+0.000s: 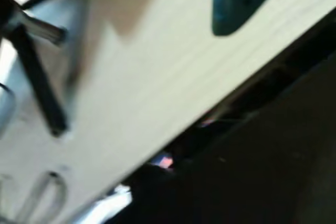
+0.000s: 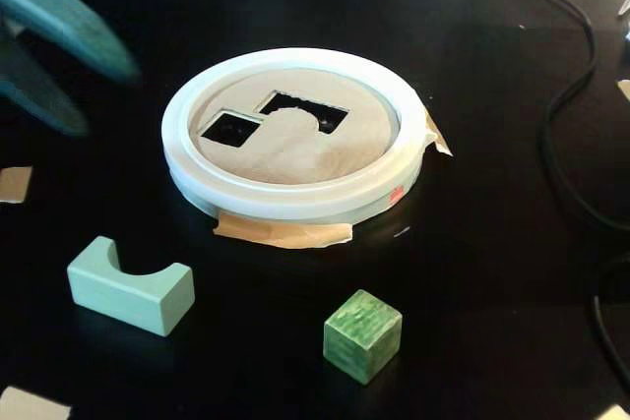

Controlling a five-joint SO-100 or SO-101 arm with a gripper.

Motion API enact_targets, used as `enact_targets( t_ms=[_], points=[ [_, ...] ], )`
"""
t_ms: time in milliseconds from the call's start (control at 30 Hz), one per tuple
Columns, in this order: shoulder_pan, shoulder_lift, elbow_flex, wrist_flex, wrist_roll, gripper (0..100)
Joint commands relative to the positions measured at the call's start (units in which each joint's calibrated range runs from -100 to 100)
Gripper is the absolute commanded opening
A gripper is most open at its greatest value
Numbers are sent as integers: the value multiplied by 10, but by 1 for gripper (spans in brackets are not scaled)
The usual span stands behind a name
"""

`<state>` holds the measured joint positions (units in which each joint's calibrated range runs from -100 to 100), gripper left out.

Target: Pick up the square block and drop it in corresponding square shaped hole

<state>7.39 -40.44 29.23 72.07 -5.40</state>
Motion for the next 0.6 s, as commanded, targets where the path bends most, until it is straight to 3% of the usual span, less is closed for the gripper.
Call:
enact_targets(
  t_ms=[0,200,567],
  points=[
    [-73,247,-238,3,-6,83],
    [-90,454,-409,17,-55,83],
    [-79,708,-597,45,-50,82]
  ],
)
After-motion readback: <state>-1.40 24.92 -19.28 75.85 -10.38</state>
